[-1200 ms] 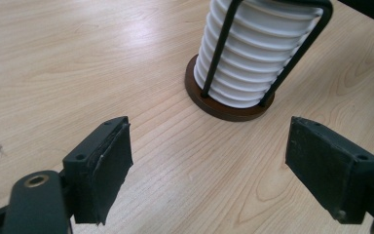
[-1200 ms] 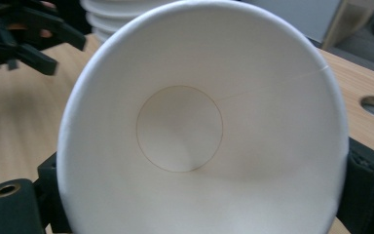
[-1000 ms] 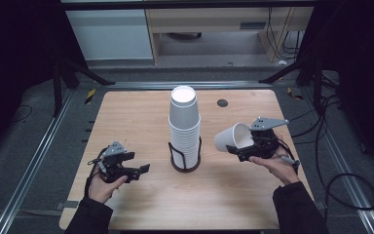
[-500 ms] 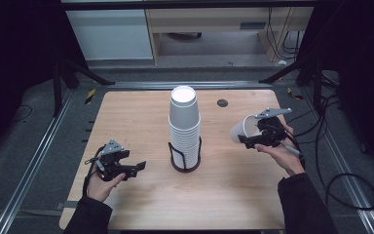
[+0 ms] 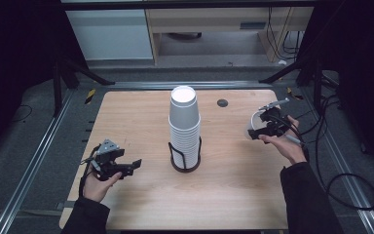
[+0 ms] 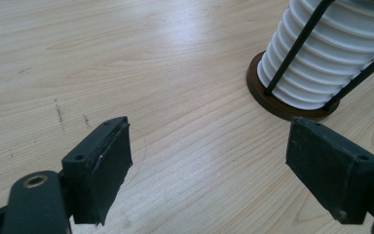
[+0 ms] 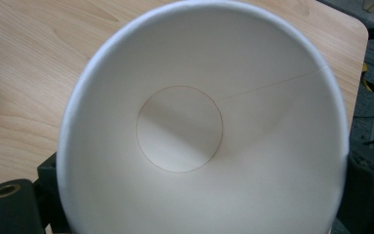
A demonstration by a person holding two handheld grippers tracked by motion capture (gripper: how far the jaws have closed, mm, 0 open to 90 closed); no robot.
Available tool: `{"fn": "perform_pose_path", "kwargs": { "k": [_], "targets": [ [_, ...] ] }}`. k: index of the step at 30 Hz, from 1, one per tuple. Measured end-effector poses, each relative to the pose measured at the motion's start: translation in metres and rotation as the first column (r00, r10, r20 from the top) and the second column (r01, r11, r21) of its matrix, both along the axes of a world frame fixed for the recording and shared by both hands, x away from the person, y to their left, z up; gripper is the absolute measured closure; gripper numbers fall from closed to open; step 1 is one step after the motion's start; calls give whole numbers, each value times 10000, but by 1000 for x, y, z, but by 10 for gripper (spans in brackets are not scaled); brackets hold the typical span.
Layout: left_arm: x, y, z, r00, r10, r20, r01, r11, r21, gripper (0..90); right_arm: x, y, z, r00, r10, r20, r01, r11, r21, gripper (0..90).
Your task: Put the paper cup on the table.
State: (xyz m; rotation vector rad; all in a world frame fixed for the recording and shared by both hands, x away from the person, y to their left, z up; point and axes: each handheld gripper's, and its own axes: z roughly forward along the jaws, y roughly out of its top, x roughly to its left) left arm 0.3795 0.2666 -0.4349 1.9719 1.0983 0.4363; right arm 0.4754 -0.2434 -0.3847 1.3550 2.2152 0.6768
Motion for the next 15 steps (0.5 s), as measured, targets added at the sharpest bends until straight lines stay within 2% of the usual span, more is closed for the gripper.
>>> {"fn": "perform_pose_path", "kwargs": {
  "k": [2, 7, 13, 15],
  "targets": [
    [0, 1, 0, 10000, 45, 19, -45, 9999, 89, 161, 3, -1, -3, 9998, -66, -207, 66, 10000, -8, 89],
    [-1, 2, 2, 9999, 120, 42, -120, 9999, 70, 160, 10, -1, -9, 9977, -71, -671, 31, 9983, -588, 88],
    [-1, 4, 2, 9999, 163, 26, -164, 9998, 114, 161, 16, 0, -12, 9929, 33, -1193, -120, 9973, -726, 87],
    [0, 4, 1, 9999, 154, 14, -154, 9997, 163, 160, 16, 1, -13, 9924, 22, -1228, -115, 9971, -755, 87]
  ]
}}
